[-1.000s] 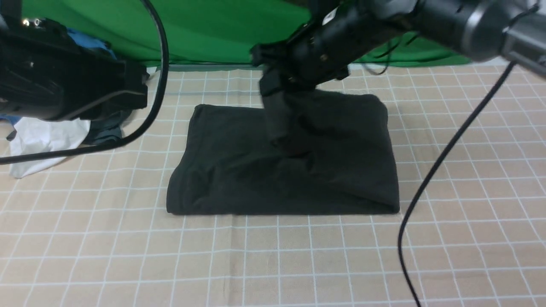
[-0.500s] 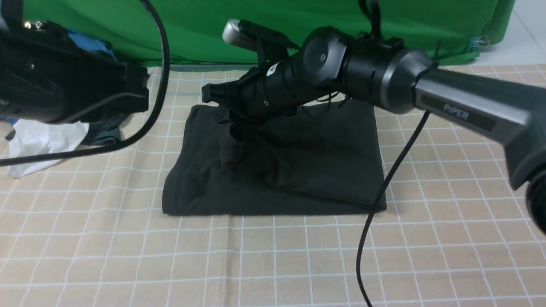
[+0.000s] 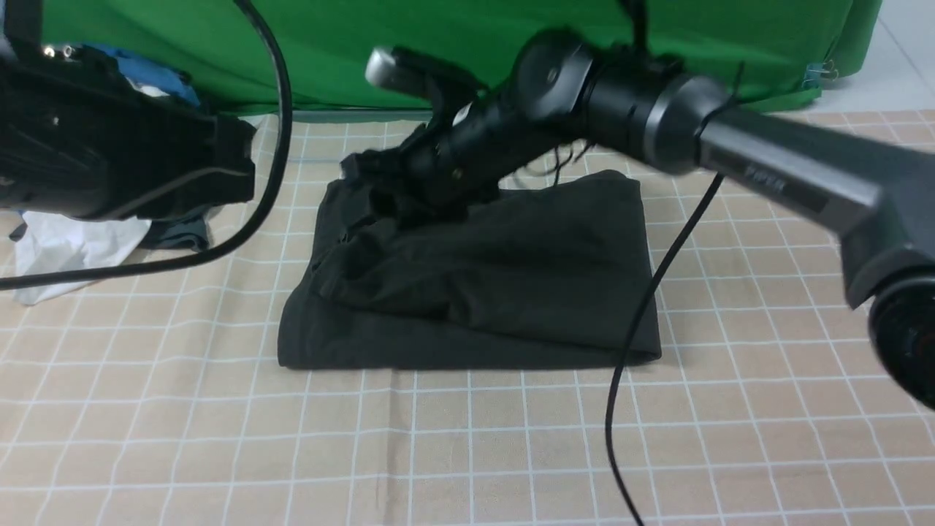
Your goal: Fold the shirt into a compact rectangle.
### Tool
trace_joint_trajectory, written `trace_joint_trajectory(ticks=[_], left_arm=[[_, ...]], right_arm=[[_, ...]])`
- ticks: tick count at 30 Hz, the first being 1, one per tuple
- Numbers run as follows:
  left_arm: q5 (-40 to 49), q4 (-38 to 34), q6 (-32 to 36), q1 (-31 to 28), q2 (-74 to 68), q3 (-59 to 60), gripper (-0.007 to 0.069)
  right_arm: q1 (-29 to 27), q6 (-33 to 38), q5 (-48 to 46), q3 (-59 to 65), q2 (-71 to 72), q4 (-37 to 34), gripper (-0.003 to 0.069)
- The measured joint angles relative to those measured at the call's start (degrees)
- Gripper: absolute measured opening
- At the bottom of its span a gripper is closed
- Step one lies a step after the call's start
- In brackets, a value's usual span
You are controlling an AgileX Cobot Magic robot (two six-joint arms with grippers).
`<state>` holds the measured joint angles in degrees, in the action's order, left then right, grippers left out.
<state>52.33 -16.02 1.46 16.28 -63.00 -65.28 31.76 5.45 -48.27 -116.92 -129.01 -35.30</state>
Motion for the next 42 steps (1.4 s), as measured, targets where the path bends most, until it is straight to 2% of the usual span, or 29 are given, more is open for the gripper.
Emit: trace_joint_trajectory(ticks=[2,3,5,8,9,14,17,25,32,42], left_arm=[[0.0,0.5,-1.5,0.0,-0.2,0.0,0.0019],[-0.1,0.8,-2.4,0.0,-0.5,0.0,0.0019],[-0.6,1.9,-4.1,0.0,-1.9,0.0,0.0019],[-2.3,2.0,-4.6,0.0,-5.4,0.0,0.0019],[-3.2,1.7,-4.5,0.0,-7.3,0.0,0.0019],[-7.0,-3.2,0.4,0.0,-16.4,0.0,0.0019],[-9.9,-6.2,4.4,0.1,-25.1,-1.8,0.0019],[-11.1,-6.6,5.7,0.1,-42.5,-12.5,0.0019],[-7.7,0.8,-1.5,0.0,-49.6,-11.4,0.0019],[-6.4,2.4,-2.8,-0.6,-46.3,-12.2,0.0019]], right_arm=[[-2.0,0.7,-7.0,-4.0,1.0,4.4,0.0435],[-3.1,0.8,-11.7,-5.8,1.9,7.9,0.0382],[-5.1,0.8,-16.7,-8.5,3.1,12.9,0.0230],[-7.8,0.8,-20.0,-9.6,6.4,19.6,0.0070],[-8.8,0.8,-20.4,-9.6,7.6,20.7,0.0050],[-11.9,0.9,-20.7,-5.4,13.4,21.9,0.0038],[-13.5,2.8,-21.1,3.6,19.7,22.0,0.0038],[-14.3,6.9,-21.3,20.2,26.4,22.2,0.0038],[-14.4,8.9,-19.1,25.4,26.7,21.8,0.0038],[-14.4,9.4,-16.2,25.4,26.9,21.6,0.0038]])
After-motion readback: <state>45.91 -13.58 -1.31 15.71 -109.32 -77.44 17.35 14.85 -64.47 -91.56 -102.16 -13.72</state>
